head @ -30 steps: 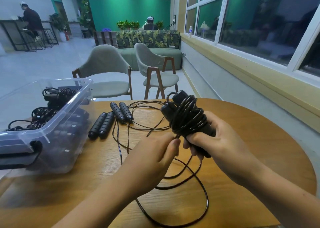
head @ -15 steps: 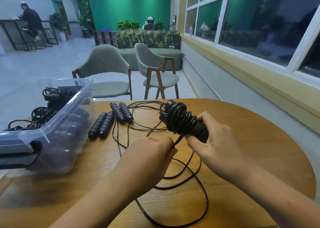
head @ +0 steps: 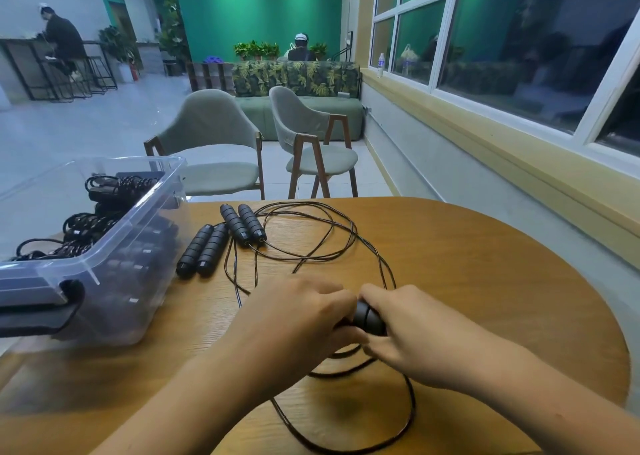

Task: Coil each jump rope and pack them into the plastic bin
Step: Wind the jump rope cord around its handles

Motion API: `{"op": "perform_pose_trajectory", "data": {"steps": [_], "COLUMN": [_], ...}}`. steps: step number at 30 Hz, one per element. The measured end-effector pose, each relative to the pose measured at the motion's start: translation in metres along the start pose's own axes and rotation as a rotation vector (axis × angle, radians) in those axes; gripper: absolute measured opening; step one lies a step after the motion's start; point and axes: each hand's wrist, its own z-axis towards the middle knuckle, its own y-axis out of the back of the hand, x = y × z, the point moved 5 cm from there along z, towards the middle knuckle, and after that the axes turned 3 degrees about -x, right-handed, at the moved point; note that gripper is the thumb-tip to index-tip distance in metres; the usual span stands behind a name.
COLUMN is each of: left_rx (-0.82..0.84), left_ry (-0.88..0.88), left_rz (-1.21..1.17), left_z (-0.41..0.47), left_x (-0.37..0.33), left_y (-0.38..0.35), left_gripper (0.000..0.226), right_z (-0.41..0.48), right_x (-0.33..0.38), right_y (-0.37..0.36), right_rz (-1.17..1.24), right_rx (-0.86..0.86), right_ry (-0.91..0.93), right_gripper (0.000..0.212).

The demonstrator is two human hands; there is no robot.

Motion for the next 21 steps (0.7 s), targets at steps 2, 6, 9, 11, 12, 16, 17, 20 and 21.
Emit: {"op": "perform_pose_trajectory", "data": {"steps": [2,6,9,11,12,16,17,20,21], "left_rx": [0.003,-0.002,0.01,0.019,0.032,0.211,0.279,0.323,0.279], "left_ry": [-0.038,-0.079,-0.052,-0.035,-0.026,0.126,0.163,0.2,0.223], "left_rz": [-0.041,-0.112,-0.156,-0.205,-0.247,-0.614,-0.722,-1.009,-1.072], "left_z": [0.002,0.003,0.001,0.001,0.001,-0.002,-0.005,-0.008,-0.006], "left_x": [0.001,0.003,0.007,0.008,0.009,0.02,0.024,0.022,0.023], "left_y": [0.002,0.006,0.006,0.006,0.005,-0.002,-0.005,-0.004,-0.001], "left_gripper": [0.031,0.036,0.037,0.038,0.037,0.032,0.031,0.025,0.027], "right_z": [-0.003,-0.013,-0.021,-0.026,-0.029,-0.039,-0.04,-0.04,-0.04], "right_x": [0.004,0.015,0.02,0.024,0.026,0.036,0.036,0.035,0.037], "right_y": [-0.002,0.004,0.008,0.01,0.012,0.02,0.022,0.029,0.033], "right_rz": [0.015,0.056,0.081,0.113,0.149,0.258,0.296,0.468,0.557], "right_rx": [0.061,0.133,0.187,0.227,0.252,0.323,0.327,0.36,0.377], "right_ry": [0.06,0.185,0.238,0.27,0.283,0.345,0.349,0.334,0.321], "right_gripper": [0.017,0.011,0.014,0.015,0.016,0.018,0.012,0.011,0.009]}}
